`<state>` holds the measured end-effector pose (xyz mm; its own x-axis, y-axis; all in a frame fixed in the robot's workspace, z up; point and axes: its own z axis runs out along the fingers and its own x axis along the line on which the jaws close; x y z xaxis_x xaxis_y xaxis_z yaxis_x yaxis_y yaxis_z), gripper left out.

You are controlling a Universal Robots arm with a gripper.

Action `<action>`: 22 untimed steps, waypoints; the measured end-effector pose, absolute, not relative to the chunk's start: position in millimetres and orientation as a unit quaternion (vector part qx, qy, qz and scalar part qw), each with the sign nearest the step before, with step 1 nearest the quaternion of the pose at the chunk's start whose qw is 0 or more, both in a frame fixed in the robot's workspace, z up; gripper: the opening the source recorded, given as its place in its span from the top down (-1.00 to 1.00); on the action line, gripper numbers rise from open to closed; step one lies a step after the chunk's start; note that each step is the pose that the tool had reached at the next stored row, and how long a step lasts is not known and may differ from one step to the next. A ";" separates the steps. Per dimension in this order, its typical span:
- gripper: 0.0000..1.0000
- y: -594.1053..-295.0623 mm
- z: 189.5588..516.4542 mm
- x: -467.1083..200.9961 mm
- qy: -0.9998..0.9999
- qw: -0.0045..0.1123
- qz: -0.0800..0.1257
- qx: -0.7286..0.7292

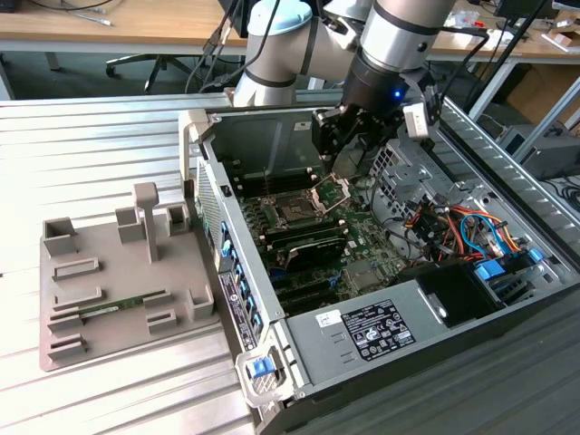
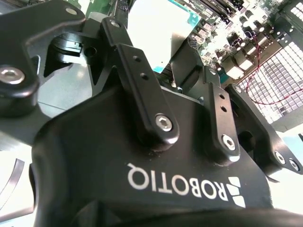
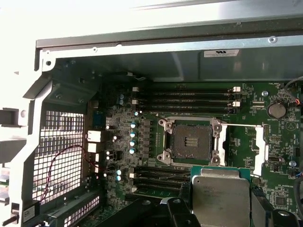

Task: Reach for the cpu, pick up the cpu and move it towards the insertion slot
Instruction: 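Pick up the cpu and move it towards the insertion slot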

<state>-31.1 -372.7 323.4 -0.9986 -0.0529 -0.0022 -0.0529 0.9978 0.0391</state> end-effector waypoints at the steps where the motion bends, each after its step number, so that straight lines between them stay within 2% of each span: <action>1: -0.09 -372.4 323.2 -31.0 0.999 0.001 0.019 -0.026; 22: -0.09 -358.8 319.7 -26.7 1.000 0.000 0.011 -0.027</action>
<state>-26.7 -358.8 319.7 -0.9985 -0.0546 -0.0012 -0.0546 0.9983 0.0221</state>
